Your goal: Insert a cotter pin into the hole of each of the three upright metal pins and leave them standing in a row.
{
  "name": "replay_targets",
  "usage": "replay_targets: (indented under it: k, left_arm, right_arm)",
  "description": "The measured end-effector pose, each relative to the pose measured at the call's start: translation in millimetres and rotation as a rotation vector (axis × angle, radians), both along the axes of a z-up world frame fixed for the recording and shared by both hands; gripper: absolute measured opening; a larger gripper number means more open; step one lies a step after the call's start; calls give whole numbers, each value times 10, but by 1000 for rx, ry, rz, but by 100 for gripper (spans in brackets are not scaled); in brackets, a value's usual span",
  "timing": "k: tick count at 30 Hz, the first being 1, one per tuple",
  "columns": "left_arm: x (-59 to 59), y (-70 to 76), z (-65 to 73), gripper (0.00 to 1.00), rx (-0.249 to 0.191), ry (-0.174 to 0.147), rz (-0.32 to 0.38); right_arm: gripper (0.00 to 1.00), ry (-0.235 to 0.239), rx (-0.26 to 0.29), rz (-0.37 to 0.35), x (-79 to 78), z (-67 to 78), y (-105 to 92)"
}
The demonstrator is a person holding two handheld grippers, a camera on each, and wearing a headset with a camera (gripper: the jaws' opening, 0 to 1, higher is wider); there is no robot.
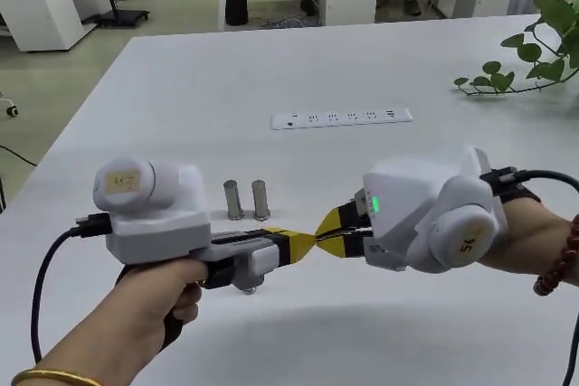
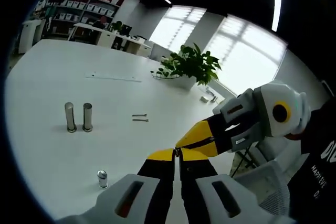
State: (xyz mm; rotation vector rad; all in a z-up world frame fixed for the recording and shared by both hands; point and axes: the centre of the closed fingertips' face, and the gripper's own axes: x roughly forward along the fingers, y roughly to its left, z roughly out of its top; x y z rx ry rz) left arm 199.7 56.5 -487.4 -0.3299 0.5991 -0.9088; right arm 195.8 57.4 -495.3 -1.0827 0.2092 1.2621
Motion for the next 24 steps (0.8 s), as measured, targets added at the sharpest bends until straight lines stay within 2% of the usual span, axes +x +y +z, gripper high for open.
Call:
replay_targets:
  k: [4, 10, 14, 21, 22, 24]
  left_arm:
    - [-14, -9, -7, 0, 18, -29, -11]
    - [-19, -1, -2, 0, 16, -31, -14]
    - [-15, 4, 18, 0, 37, -78, -26]
    - [-13, 37, 25, 0, 61, -138, -51]
    - [-11, 43, 30, 0, 62, -148, -52]
    - [-13, 51, 37, 0, 63, -162, -57]
  right_arm:
    - [0, 0, 0, -2, -5, -11, 2]
    - [0, 1, 6, 3, -13, -8, 12]
    - [0, 0, 13, -8, 0, -2, 23]
    - [0, 85, 57, -52, 32, -20, 18]
    - [0, 127, 96, -78, 30, -12, 29]
    - [0, 189, 135, -106, 28, -12, 30]
